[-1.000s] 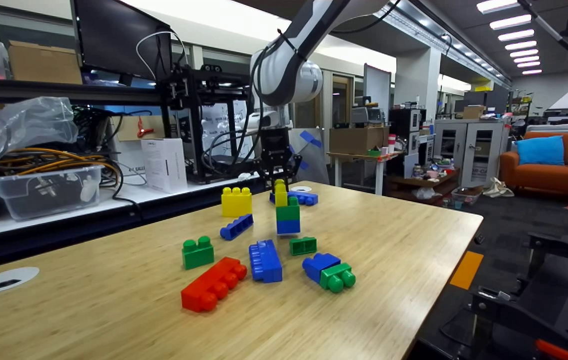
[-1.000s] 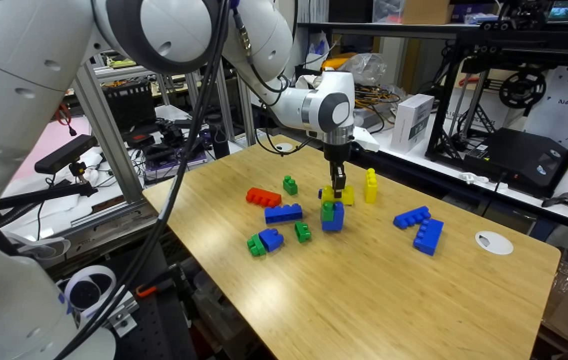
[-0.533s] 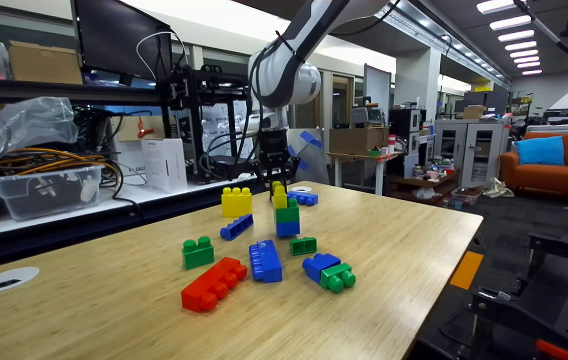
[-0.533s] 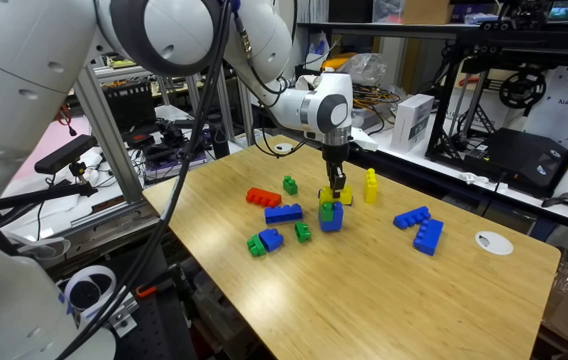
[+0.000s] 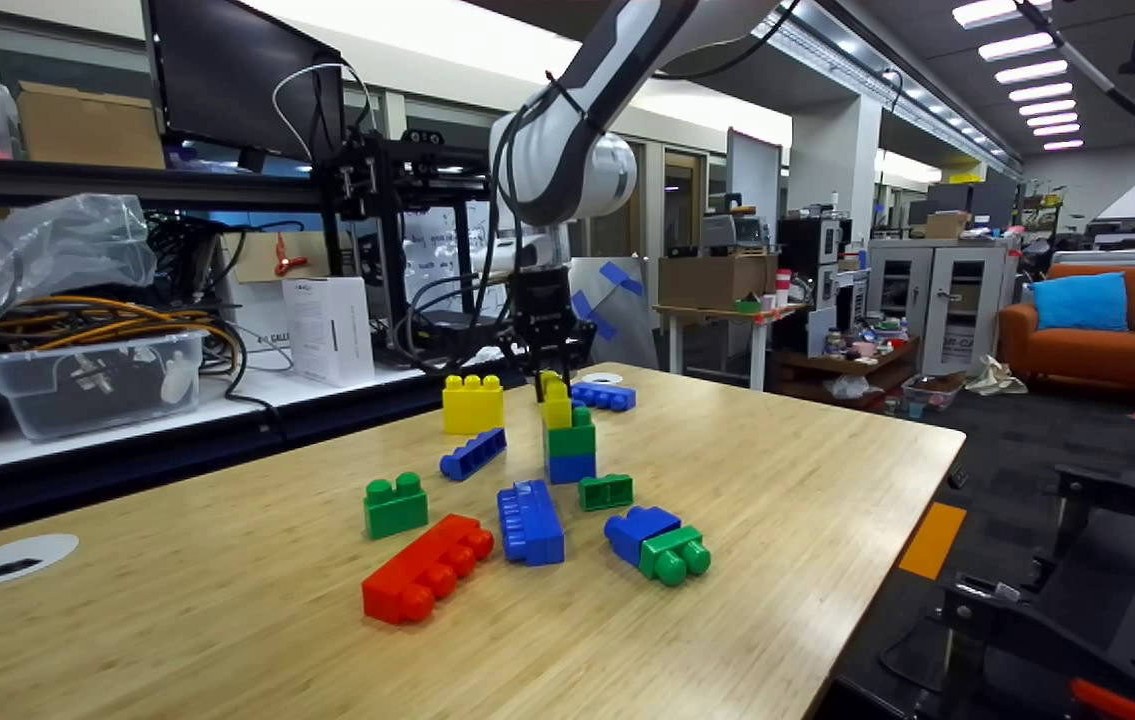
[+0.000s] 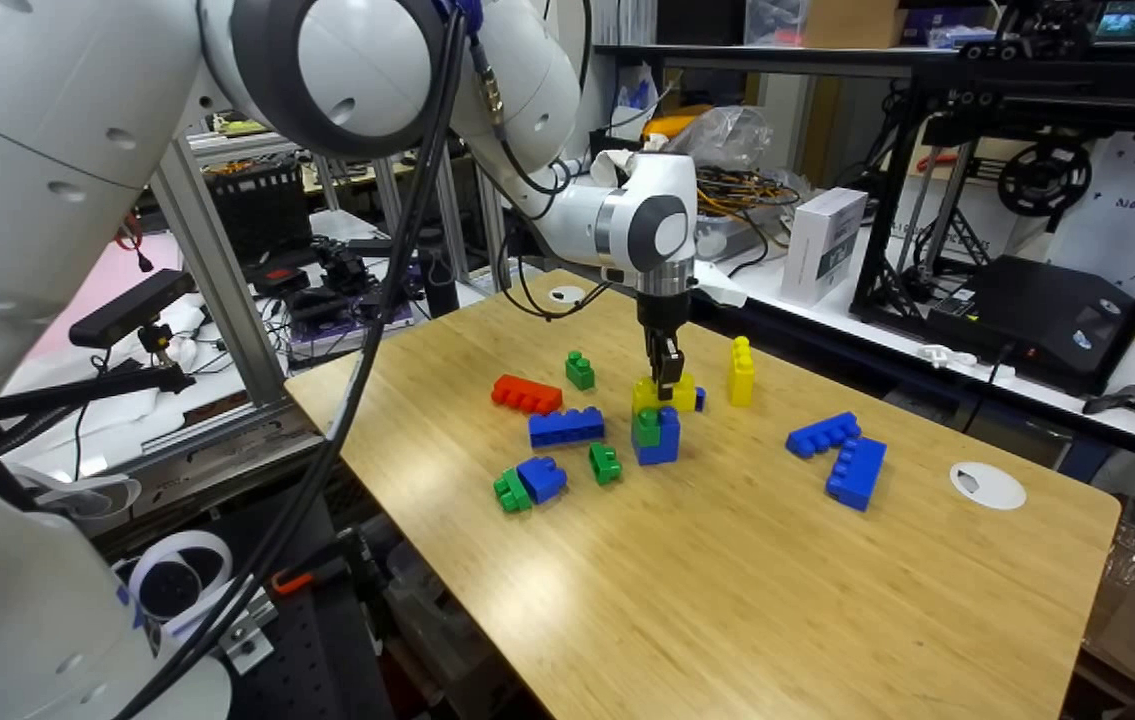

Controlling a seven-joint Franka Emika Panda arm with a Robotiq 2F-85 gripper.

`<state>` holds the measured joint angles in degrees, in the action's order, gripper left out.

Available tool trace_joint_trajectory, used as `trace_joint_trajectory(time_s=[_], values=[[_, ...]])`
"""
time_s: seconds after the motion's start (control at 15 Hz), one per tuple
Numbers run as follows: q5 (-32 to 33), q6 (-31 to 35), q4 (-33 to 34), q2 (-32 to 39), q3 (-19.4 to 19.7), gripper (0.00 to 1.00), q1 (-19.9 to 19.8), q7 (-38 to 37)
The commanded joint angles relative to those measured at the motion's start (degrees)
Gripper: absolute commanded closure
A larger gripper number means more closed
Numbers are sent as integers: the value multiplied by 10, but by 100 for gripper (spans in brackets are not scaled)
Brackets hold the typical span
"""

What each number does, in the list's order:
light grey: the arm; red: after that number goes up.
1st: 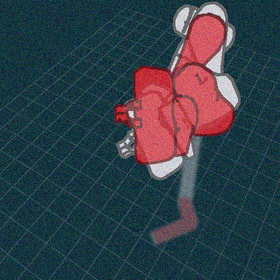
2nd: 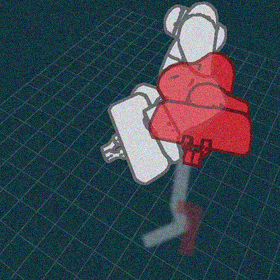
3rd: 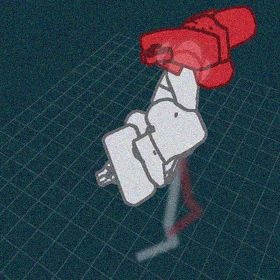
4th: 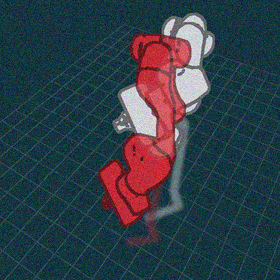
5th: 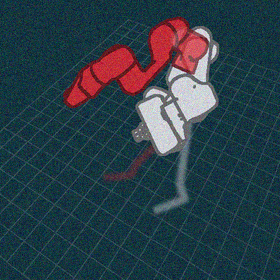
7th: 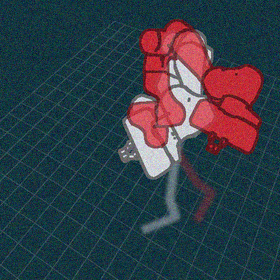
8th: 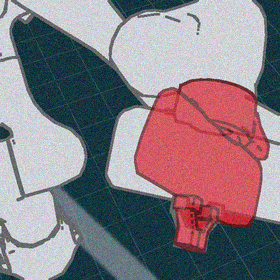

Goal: Move the block tower to the right and add one more blue block on top

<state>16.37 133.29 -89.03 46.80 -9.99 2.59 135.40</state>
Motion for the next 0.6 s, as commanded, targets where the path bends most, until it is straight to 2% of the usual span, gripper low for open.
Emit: trace_joint_trajectory(time_s=[0.0,0.33,0.53], values=[[6,10,-3,0,12,35,11,5],[3,-3,-22,-27,22,2,23,-33],[-7,-24,-54,-76,23,0,29,-94]])
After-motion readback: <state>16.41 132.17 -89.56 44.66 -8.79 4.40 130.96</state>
